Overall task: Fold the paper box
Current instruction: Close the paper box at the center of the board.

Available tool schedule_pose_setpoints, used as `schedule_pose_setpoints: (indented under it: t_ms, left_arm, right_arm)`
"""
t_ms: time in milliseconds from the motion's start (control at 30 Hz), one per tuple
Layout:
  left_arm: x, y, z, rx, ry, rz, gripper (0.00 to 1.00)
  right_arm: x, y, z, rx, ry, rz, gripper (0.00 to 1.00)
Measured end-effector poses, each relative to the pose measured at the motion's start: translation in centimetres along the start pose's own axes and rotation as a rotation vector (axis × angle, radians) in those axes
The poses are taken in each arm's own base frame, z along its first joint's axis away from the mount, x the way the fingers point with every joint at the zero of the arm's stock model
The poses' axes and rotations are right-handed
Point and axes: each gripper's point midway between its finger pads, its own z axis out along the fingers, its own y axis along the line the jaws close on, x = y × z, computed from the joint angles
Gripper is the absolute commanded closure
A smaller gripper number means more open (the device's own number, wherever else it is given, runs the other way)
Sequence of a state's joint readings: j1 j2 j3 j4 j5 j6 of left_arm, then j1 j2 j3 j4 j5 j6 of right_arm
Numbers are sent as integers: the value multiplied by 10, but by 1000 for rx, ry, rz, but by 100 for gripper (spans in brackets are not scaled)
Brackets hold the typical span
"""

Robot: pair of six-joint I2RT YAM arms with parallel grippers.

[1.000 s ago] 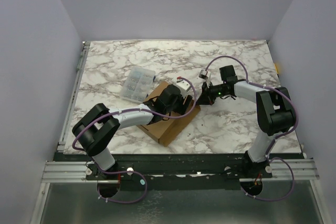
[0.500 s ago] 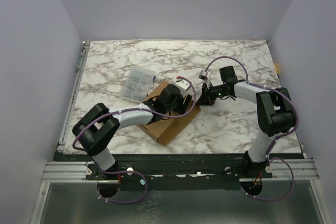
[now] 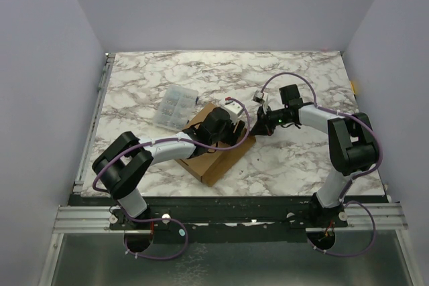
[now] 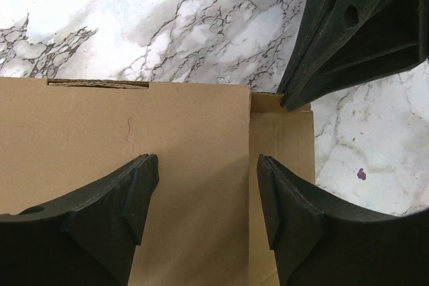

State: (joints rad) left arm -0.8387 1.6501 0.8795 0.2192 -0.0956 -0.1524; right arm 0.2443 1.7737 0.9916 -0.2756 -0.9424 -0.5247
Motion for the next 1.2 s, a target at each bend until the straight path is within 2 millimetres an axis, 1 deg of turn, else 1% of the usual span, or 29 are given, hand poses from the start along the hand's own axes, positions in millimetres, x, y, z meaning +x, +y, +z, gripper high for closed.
schedule_pose_setpoints:
  t_ms: [467,933,1200]
  left_arm:
    - [0,-1,0,19,4,1,31]
    - [1,-2,1,27,5,15,31]
    - [0,-3,2,43,3,16,31]
  right_arm:
    - [-4,2,4,10,21,-12,100]
    - [-11,-2,5,29,45,36,100]
    - [-23,-7,10,39,50,54,100]
